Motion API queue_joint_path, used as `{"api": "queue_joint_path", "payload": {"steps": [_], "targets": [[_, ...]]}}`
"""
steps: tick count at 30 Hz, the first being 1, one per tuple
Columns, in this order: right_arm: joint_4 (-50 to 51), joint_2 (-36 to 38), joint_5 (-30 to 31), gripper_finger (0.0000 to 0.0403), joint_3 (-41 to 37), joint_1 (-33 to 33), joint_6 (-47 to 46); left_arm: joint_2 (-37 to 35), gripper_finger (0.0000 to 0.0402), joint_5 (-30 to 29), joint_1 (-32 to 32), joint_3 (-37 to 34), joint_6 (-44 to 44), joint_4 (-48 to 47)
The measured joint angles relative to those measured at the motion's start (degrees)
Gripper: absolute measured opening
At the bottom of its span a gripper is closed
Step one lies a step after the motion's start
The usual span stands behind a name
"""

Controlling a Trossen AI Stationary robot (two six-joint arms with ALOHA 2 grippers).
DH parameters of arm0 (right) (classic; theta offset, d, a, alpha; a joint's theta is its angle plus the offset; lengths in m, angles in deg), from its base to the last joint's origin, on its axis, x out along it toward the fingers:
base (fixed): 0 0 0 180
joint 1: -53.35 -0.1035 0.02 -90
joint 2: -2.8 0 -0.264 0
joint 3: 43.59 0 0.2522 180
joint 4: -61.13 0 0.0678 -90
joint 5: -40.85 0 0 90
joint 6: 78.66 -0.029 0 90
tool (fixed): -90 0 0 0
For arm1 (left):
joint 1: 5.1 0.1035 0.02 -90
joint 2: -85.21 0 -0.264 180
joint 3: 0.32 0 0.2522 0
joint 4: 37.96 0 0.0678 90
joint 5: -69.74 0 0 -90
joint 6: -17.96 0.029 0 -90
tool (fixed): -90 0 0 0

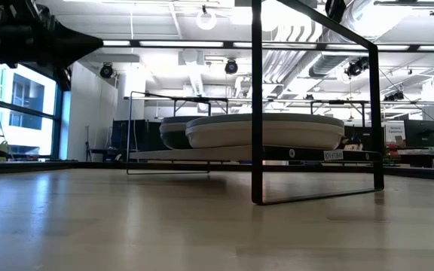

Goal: Place and stack plates onto a shelf
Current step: Return to Home Position

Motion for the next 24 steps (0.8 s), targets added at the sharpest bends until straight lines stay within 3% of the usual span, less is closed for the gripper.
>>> {"api": "queue_joint_path", "payload": {"steps": [9,14,21,24], "targets": [[0.45,0.18,0.34,0.0000,0.00,0.00,-2.46,-0.11,0.0000,2.14,0.00,0.02,2.51,-3.37],[6.70,1.71,-0.03,0.0000,0.00,-0.28,-2.78,-0.10,0.0000,2.31,-0.04,0.02,-0.80,-7.01],[19.66,7.89,-0.62,0.0000,-0.02,-4.25,0.87,-0.10,0.0000,2.31,-0.04,0.02,-1.80,-7.95],[19.89,13.53,-0.58,0.0000,-3.17,-6.71,1.97,-0.10,0.0000,2.31,-0.04,0.02,-1.81,-7.97]]}}
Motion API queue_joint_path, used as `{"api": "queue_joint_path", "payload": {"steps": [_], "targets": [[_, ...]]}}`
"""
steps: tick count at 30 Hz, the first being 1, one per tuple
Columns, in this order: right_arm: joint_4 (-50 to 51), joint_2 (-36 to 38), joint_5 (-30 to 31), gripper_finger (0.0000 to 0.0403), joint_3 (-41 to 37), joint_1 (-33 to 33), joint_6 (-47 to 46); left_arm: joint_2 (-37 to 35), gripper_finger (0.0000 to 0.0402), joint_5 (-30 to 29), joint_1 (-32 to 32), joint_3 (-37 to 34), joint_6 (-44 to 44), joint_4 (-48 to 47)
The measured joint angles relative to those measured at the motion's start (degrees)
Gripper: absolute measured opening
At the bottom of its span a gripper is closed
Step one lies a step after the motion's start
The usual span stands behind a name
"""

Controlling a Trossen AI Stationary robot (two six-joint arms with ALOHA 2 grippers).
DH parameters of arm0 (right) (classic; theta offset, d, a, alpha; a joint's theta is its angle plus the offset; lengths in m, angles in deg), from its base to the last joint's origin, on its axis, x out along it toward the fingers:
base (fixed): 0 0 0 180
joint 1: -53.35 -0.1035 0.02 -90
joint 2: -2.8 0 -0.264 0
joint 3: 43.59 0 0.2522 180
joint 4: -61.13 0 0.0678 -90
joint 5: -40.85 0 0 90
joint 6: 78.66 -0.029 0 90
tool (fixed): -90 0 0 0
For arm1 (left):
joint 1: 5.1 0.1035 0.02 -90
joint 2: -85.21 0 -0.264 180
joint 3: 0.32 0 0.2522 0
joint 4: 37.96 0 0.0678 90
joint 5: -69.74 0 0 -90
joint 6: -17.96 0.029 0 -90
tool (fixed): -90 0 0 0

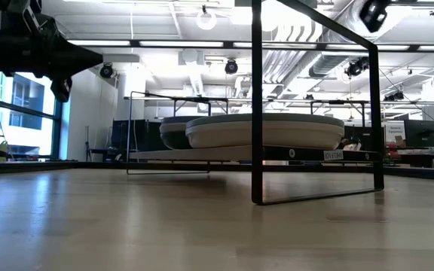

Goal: Place and stack plates onto a shelf
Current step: Return to Home Position

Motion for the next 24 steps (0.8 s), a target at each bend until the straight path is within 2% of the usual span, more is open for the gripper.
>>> {"api": "queue_joint_path", "payload": {"steps": [5,12,17,24], "targets": [[-5.23,13.08,0.98,0.0000,-10.90,-3.19,-2.85,0.00,0.0000,-0.02,0.00,0.00,0.01,0.00],[-17.60,26.30,3.35,0.0000,-24.18,-3.72,3.11,0.00,0.0000,-0.02,0.00,0.00,0.01,0.01],[-19.45,33.10,3.43,0.0000,-29.99,-3.72,4.35,0.00,0.0000,-0.02,0.00,0.00,0.00,-0.02],[-20.35,33.19,2.53,0.0000,-33.57,-3.69,8.49,0.00,0.0000,-0.22,0.00,0.00,0.03,-0.07]]}}
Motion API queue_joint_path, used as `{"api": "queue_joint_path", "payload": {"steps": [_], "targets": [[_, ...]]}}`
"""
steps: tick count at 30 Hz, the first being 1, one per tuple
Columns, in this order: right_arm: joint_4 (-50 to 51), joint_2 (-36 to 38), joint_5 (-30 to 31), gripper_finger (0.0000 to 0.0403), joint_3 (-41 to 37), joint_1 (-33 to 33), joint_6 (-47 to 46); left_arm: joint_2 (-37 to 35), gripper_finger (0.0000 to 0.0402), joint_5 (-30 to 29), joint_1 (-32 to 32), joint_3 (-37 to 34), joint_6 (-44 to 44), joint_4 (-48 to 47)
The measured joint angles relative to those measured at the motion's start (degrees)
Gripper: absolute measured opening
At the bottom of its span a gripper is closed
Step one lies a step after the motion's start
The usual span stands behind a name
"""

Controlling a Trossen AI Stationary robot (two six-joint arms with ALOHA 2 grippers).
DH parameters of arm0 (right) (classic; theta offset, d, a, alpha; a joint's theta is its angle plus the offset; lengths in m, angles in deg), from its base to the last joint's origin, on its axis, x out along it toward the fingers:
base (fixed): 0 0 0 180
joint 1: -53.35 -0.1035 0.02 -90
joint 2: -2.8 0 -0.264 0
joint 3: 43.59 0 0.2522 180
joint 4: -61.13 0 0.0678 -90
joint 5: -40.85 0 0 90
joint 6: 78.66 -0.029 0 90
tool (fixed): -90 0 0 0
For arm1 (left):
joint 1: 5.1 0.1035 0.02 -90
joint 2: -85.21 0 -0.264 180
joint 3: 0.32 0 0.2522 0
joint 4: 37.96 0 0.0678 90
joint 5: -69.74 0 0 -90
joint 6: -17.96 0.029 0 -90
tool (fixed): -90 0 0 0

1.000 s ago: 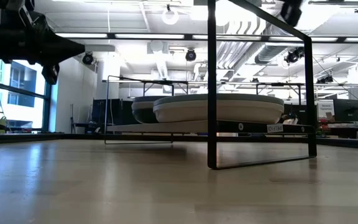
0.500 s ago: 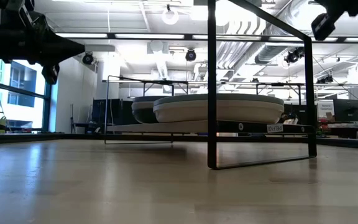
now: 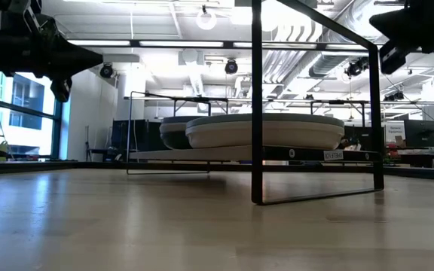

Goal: Place and stack plates onto a shelf
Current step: Return to Home Position

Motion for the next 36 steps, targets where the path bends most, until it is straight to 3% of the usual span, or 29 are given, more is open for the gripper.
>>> {"api": "queue_joint_path", "payload": {"steps": [9,16,26,36], "targets": [[-7.69,0.12,-0.01,0.0000,-6.79,0.04,2.24,0.00,0.0000,-0.03,0.00,0.00,-0.03,-0.11],[-3.98,-0.08,-0.01,0.0000,-6.79,0.26,2.93,0.00,0.0000,-0.04,0.00,0.00,-0.01,-0.13],[0.07,-0.19,0.18,0.0000,-6.82,0.26,-8.48,0.00,0.0000,-0.03,0.00,0.00,0.00,-0.11],[0.04,0.14,0.11,0.0000,-6.84,-0.17,-8.38,0.00,0.0000,-0.05,0.00,0.00,-0.03,-0.13]]}}
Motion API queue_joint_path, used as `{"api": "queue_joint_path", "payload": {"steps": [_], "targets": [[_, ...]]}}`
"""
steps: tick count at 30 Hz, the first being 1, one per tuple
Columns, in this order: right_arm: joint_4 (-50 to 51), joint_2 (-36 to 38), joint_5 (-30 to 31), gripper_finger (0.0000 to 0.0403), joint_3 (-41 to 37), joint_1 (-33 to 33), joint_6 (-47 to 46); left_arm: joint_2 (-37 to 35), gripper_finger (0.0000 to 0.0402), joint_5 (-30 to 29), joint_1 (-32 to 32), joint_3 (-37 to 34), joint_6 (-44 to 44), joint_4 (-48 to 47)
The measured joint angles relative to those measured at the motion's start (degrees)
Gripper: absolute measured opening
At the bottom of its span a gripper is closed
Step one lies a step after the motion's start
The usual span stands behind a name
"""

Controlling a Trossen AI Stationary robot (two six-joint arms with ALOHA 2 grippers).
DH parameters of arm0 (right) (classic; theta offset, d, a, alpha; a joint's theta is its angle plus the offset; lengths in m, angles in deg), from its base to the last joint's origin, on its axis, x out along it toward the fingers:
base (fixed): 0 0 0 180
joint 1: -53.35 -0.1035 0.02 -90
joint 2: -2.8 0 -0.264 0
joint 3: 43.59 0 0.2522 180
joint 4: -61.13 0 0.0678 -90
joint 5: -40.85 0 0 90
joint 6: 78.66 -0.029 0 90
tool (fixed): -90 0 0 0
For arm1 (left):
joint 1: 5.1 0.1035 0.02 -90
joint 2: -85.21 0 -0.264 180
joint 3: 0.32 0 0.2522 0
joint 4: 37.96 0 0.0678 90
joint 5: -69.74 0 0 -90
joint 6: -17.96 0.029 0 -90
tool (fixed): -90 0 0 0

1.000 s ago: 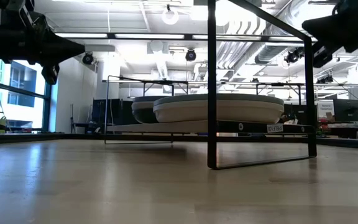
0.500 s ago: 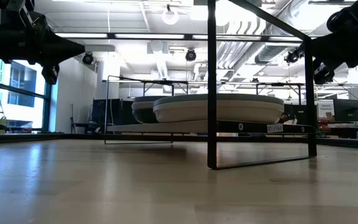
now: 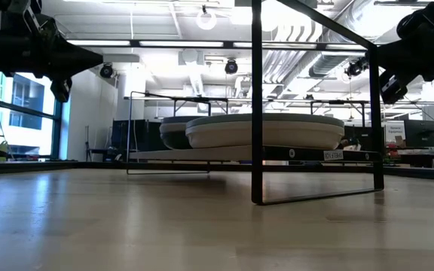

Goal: Place and stack plates onto a shelf
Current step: Return to Home Position

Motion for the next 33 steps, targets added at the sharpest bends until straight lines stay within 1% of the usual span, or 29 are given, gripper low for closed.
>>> {"api": "queue_joint_path", "payload": {"steps": [11,25,27,29,33], "targets": [[0.02,-0.70,-0.13,0.0000,-0.02,0.04,0.07,-0.15,0.0000,0.00,-0.07,0.00,0.04,-0.11],[0.00,-0.68,-0.13,0.0000,-0.04,0.04,0.07,-0.16,0.0000,-0.06,-2.80,0.04,0.04,-0.21],[0.00,-0.68,-0.13,0.0000,-0.04,0.05,0.07,-0.16,0.0000,1.31,-2.60,0.06,2.91,-1.29],[0.01,-0.68,-0.13,0.0000,-0.04,0.05,0.08,-0.19,0.0000,3.72,-2.44,0.06,8.72,-1.50],[0.00,-0.68,-0.13,0.0000,-0.04,0.05,0.07,-0.15,0.0000,9.39,-2.21,0.07,15.34,-2.70]]}}
